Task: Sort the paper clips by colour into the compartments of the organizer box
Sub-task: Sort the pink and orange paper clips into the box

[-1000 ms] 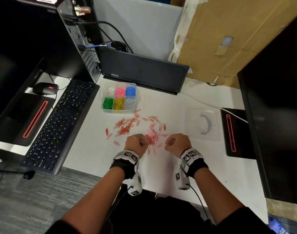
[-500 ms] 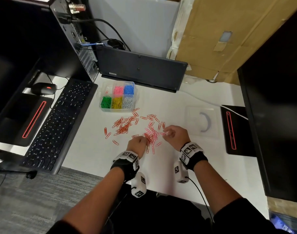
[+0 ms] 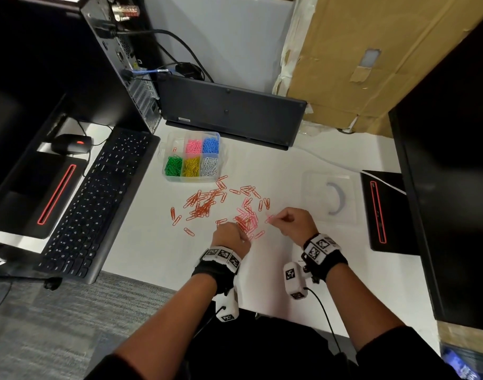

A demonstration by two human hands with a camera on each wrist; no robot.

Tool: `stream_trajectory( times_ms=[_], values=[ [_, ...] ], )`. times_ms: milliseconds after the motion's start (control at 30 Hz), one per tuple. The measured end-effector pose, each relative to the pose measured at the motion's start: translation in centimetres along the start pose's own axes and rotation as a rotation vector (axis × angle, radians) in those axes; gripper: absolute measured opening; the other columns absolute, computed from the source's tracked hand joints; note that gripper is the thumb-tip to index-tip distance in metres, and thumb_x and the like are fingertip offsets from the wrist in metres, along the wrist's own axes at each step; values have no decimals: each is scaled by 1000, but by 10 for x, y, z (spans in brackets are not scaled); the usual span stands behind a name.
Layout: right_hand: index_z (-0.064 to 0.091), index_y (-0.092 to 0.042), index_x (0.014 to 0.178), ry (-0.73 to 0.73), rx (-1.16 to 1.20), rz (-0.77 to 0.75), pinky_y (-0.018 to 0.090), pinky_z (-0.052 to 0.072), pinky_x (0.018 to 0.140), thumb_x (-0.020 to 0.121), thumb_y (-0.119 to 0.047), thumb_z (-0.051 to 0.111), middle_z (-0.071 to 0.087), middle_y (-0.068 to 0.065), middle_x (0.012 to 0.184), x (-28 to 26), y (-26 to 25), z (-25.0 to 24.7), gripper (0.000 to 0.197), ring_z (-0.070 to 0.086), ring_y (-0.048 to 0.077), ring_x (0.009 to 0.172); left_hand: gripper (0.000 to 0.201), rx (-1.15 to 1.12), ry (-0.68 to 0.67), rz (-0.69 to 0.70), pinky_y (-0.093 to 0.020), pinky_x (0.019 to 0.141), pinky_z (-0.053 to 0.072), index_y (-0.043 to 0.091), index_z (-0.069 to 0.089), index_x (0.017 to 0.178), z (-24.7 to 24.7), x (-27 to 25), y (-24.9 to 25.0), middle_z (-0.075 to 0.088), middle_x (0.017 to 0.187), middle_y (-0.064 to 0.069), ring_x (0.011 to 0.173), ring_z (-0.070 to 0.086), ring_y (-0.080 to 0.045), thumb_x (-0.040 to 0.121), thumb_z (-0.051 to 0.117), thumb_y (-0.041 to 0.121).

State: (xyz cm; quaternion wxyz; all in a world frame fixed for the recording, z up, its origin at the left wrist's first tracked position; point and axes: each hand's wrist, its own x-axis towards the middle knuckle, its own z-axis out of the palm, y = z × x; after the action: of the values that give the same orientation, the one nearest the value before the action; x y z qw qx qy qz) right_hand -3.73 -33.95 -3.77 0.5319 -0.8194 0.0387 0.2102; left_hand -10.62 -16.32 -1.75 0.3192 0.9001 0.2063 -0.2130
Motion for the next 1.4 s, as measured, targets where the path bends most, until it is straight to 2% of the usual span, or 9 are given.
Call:
stream_trajectory(
  times_ms=[200, 300, 467, 700, 833, 967, 1033, 1233, 1400],
  values=[
    [67, -2, 107, -140, 820, 369, 19, 39, 51, 90, 6, 56, 56, 3, 70, -16, -5, -6, 22, 46, 11, 59, 9, -80, 102, 109, -20, 73, 50, 27, 66, 79, 6, 1, -8, 62, 69, 12, 69, 58, -7, 79, 73, 22],
    [65, -2, 102, -204, 1051, 491, 18, 45, 51, 87, 0, 51, 55, 5, 73, -22, -8, -6, 21, 51, 12, 60, 14, -132, 146, 209, -18, 64, 46, 26, 65, 77, 10, 6, -13, 60, 65, 9, 60, 53, -5, 76, 77, 18],
    [63, -4, 92, -237, 1115, 499, 17, 44, 48, 75, -4, 53, 56, 5, 69, -24, -20, 2, 19, 51, 12, 54, 19, -128, 129, 397, -19, 65, 41, 23, 76, 96, 7, 15, -17, 60, 72, 1, 64, 52, -12, 78, 76, 16],
    [64, 2, 106, -318, 1145, 467, 20, 45, 50, 79, -9, 49, 50, 6, 72, -15, -28, 6, 33, 48, 14, 58, 11, -85, 136, 355, -20, 66, 41, 20, 78, 86, 2, 24, -20, 65, 79, 1, 68, 53, -11, 79, 78, 28],
    [68, -2, 84, -178, 891, 481, 21, 53, 53, 92, -19, 62, 61, 8, 71, -6, -26, 9, 20, 57, 17, 63, 15, -10, 67, 291, -22, 73, 46, 14, 73, 87, 0, 28, -13, 62, 87, 1, 80, 60, -15, 83, 74, 28],
    [75, -14, 83, -21, 21, 93, 16, 50, 60, 77, -22, 82, 68, 2, 69, 4, -12, 19, 13, 60, 8, 61, 17, 53, 19, 296, -29, 81, 50, 11, 70, 90, -1, 30, -11, 65, 96, -6, 89, 63, -21, 86, 70, 27],
    [75, -17, 83, -3, -222, -32, 13, 48, 62, 72, -25, 86, 66, -2, 67, 3, -12, 26, 18, 58, 3, 60, 17, 7, 33, 282, -27, 77, 48, 11, 70, 88, -2, 30, -15, 65, 93, -6, 86, 63, -21, 86, 70, 28],
    [76, -15, 81, 30, -427, -141, 21, 41, 66, 77, -30, 82, 57, -14, 65, 8, -15, 50, 17, 49, 2, 61, 17, -372, 107, 152, -26, 65, 49, 15, 63, 83, -17, 27, -33, 67, 76, -4, 65, 57, -13, 89, 67, 31],
    [74, -13, 88, -120, -598, -127, 24, 48, 77, 87, -31, 72, 66, -3, 83, 11, -24, 46, 19, 54, 9, 77, 6, -736, 54, 12, -41, 79, 58, 13, 61, 86, -22, 34, -42, 72, 80, -7, 73, 68, -21, 88, 67, 12]
  ],
)
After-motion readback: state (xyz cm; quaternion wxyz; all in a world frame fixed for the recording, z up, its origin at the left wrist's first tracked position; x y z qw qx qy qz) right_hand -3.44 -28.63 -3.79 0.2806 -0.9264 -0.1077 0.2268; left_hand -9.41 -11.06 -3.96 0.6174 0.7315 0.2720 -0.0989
